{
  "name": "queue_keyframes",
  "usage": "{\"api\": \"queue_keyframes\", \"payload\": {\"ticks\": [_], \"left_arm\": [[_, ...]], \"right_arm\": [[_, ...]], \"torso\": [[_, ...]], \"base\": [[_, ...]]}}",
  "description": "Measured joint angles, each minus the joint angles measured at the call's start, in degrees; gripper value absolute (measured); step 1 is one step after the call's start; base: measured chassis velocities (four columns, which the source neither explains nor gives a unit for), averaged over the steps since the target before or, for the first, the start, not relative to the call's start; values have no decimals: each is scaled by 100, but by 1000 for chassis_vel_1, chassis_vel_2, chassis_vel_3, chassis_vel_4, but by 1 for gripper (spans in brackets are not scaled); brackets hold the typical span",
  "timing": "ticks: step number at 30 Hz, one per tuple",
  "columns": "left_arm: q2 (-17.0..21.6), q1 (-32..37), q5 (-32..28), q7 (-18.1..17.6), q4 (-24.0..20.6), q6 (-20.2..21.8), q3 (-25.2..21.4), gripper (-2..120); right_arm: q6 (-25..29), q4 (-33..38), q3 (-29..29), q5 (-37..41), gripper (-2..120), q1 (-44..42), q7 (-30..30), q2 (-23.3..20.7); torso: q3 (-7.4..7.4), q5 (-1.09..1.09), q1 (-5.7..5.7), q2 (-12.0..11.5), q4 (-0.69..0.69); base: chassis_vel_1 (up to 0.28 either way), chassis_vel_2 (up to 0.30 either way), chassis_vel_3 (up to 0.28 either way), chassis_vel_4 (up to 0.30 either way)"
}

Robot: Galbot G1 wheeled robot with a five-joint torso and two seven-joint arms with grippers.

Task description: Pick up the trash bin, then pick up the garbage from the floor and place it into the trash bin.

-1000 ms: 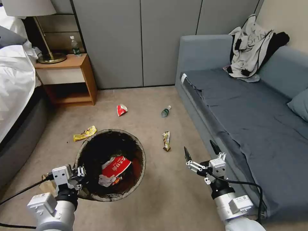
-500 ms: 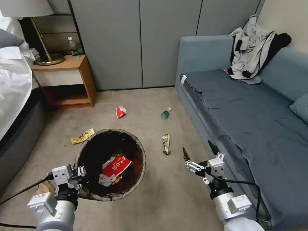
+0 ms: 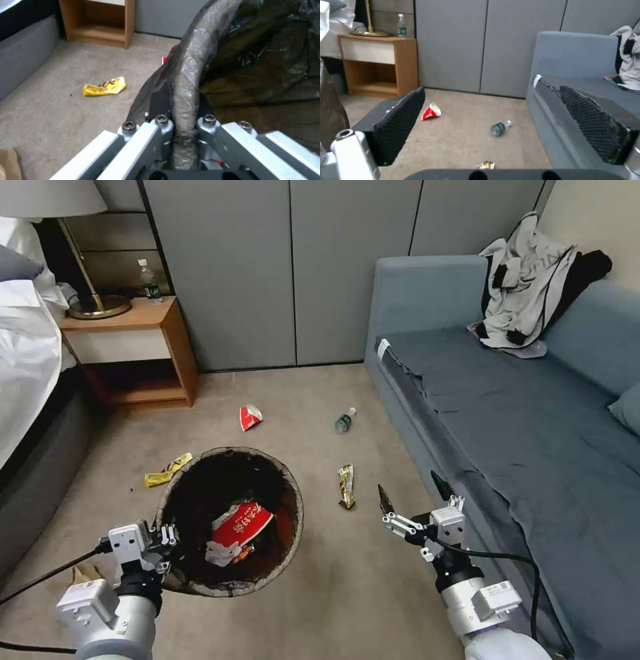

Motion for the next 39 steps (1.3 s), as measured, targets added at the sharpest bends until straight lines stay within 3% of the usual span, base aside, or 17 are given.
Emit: {"api": "queue_keyframes", "payload": {"ticks": [39], "left_arm": [[-18,9,-4,3,0,-8,-4,3]], "right_arm": [[-29,47,-68,26,100,-19,19,21]], "torso": [[-1,0,0,0,0]], "base": [[-69,70,67,-70]]}}
